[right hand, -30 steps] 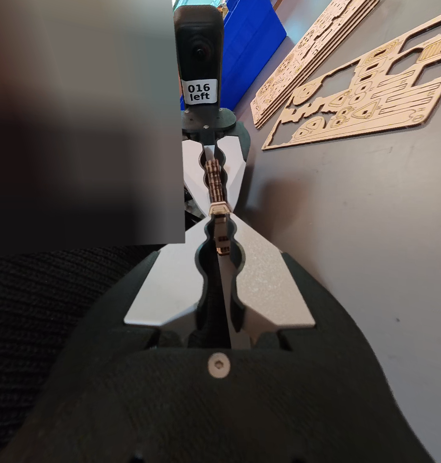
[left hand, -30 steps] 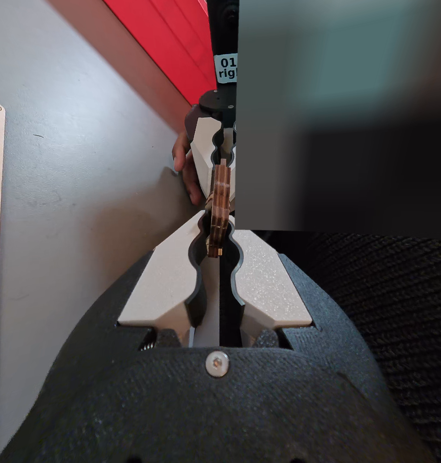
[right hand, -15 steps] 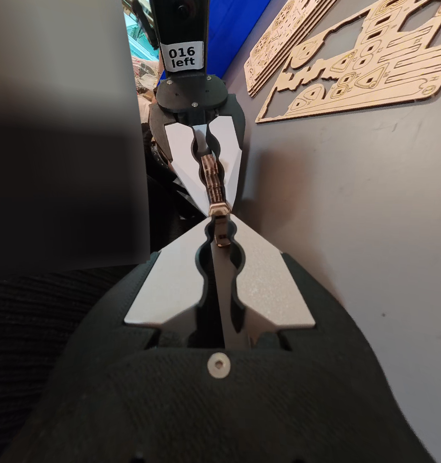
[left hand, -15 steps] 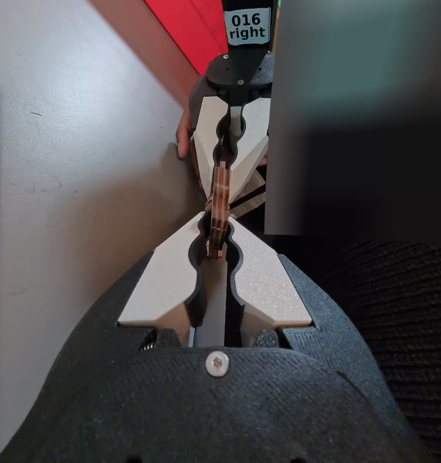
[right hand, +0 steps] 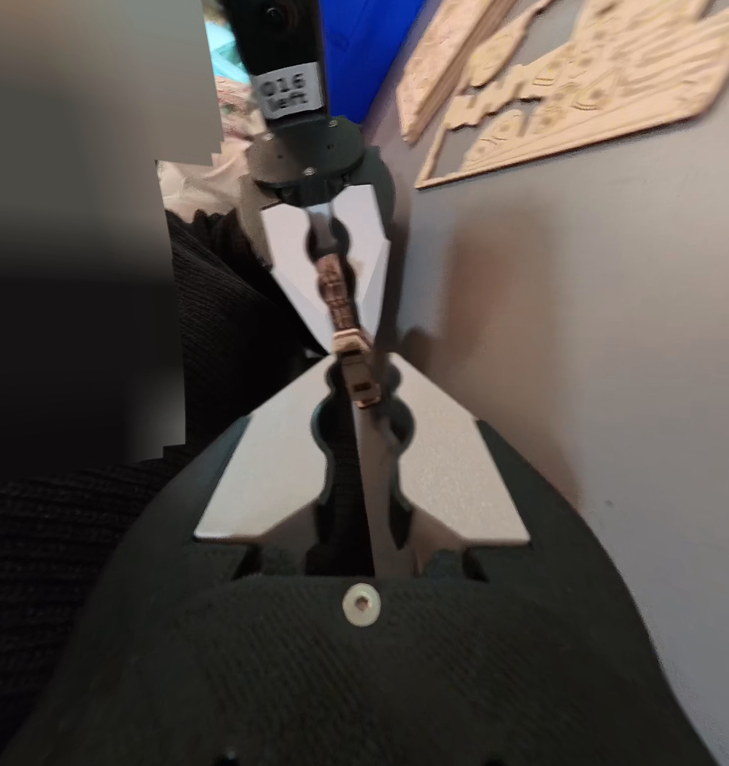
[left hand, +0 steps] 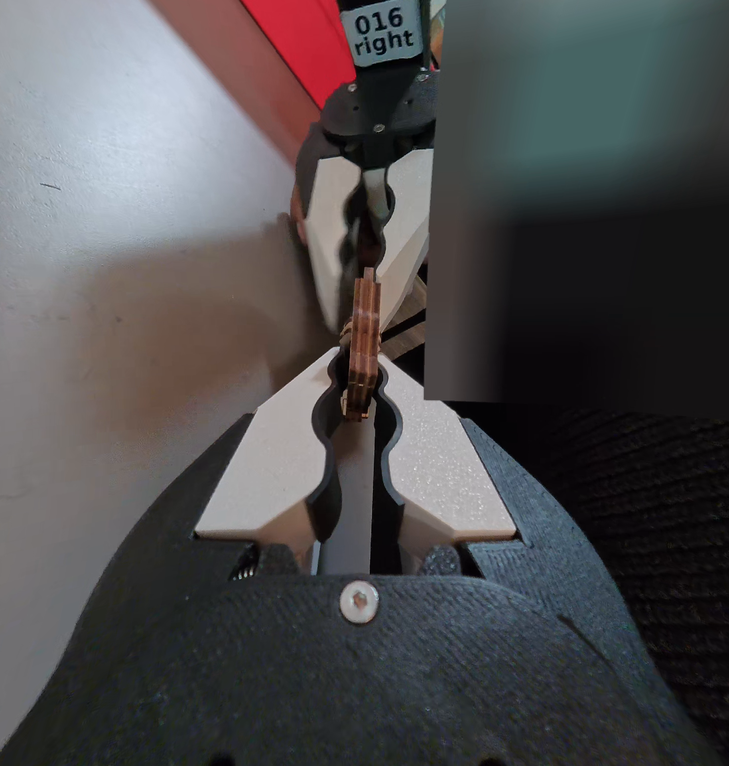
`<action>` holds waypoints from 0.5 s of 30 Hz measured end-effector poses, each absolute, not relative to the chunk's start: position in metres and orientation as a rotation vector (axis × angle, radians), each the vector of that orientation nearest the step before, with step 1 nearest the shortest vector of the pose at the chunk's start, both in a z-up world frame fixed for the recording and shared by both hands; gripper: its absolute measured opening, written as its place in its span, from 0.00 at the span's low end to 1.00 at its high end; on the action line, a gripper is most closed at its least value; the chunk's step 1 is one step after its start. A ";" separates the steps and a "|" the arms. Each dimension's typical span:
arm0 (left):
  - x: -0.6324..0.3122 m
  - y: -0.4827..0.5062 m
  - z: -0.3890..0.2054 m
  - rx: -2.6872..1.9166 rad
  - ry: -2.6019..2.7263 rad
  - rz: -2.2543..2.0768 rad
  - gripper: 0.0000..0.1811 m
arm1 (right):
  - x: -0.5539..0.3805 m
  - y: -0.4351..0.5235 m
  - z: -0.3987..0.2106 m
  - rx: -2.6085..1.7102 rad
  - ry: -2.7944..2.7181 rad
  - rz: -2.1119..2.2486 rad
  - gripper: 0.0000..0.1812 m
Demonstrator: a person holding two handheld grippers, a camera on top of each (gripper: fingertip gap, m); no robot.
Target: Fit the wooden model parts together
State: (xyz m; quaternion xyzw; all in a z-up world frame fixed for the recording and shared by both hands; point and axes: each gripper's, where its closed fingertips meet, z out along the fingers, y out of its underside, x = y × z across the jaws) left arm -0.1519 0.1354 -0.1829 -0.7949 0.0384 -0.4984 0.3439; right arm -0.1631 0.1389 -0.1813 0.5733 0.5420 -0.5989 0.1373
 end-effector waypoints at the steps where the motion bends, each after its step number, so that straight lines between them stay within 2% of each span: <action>1: -0.153 0.136 -0.182 -2.055 0.091 -1.301 0.04 | -0.164 0.141 -0.183 1.681 1.547 -1.730 0.21; 6: -0.153 0.136 -0.180 -2.045 0.081 -1.324 0.04 | -0.168 0.148 -0.171 1.682 1.528 -1.863 0.20; 8: -0.155 0.137 -0.179 -2.033 0.064 -1.332 0.04 | -0.167 0.144 -0.169 1.661 1.565 -1.878 0.10; 11: -0.156 0.138 -0.178 -2.027 0.052 -1.339 0.04 | -0.170 0.144 -0.165 1.665 1.587 -1.927 0.06; 15: -0.156 0.138 -0.178 -2.021 0.052 -1.342 0.04 | -0.170 0.145 -0.166 1.665 1.569 -1.919 0.13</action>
